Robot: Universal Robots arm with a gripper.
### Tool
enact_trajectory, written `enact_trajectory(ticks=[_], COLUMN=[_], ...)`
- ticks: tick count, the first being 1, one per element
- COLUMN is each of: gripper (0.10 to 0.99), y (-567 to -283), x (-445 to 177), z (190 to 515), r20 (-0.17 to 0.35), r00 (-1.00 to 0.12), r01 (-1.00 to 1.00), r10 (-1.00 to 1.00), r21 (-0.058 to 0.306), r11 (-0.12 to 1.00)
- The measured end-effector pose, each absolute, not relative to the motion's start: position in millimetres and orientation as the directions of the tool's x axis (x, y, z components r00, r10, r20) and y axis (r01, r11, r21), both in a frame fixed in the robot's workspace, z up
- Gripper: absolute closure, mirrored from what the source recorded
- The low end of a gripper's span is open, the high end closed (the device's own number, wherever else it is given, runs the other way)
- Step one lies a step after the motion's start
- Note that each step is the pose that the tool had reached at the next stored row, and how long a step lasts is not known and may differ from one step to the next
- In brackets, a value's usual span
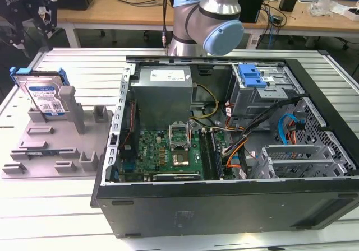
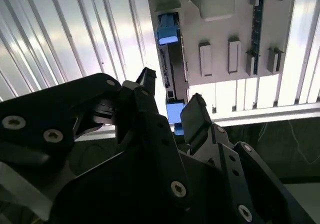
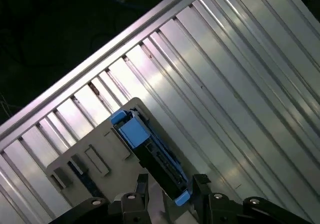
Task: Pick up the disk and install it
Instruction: 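Pick up the disk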
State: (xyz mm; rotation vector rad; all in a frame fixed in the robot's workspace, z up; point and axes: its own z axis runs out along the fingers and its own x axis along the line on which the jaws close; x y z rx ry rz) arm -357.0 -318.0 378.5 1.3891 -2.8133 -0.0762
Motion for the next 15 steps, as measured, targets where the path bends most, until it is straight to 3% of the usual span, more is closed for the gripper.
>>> enact_trajectory(ticks=[12, 15], gripper=[0.604, 0.604], y=[-318.1, -318.0], x=[-356.9, -357.0], z=[377.1, 376.0], r20=[-0.018, -0.013], r00=[-0.359, -0.235], r01=[-0.933, -0.971], r10=[-0.933, -0.972], r21=[0.045, 0.042], r11=[0.358, 0.234])
